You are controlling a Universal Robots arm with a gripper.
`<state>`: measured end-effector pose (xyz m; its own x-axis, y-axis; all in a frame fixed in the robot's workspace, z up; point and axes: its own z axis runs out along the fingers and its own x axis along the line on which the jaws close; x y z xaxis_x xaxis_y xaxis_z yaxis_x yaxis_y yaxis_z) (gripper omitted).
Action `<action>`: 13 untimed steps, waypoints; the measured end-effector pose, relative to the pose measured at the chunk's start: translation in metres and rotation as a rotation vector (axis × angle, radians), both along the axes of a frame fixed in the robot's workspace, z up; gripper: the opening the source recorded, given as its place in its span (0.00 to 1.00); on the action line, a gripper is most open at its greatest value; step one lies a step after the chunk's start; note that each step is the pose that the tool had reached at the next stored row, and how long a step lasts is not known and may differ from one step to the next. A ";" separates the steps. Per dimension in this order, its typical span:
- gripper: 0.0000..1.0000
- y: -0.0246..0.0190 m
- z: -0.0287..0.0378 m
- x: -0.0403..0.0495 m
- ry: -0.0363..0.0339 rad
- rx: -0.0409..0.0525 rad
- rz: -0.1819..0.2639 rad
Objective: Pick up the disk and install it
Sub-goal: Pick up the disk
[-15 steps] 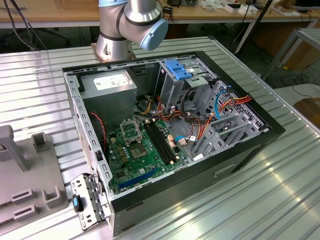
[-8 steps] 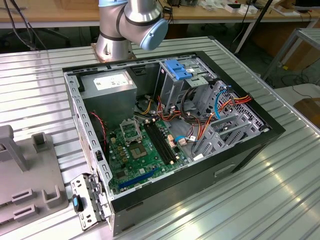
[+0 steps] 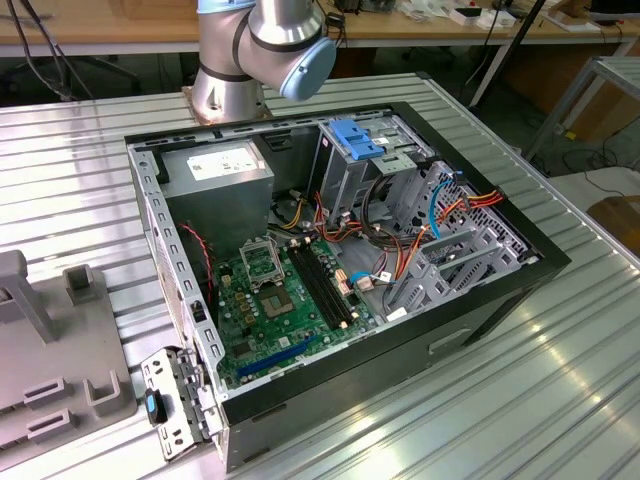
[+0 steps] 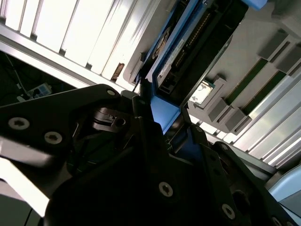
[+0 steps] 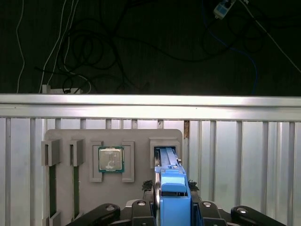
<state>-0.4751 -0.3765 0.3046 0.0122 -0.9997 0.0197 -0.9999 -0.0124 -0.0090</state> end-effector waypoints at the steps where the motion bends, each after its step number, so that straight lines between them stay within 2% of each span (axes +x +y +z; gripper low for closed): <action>1: 0.36 0.0000 0.0000 0.0000 0.0000 0.0000 0.000; 6: 0.36 0.0000 0.0009 0.0000 -0.0003 0.0001 0.000; 7: 0.36 0.0000 0.0057 0.0000 0.0000 0.0000 0.000; 8: 0.36 0.0000 0.0135 0.0000 0.0000 0.0000 0.000; 9: 0.36 0.0000 0.0316 0.0000 0.0000 0.0000 0.000; 10: 0.36 0.0000 0.0384 0.0000 -0.0001 0.0000 0.000; 13: 0.36 0.0000 0.0423 0.0000 0.0000 0.0000 0.000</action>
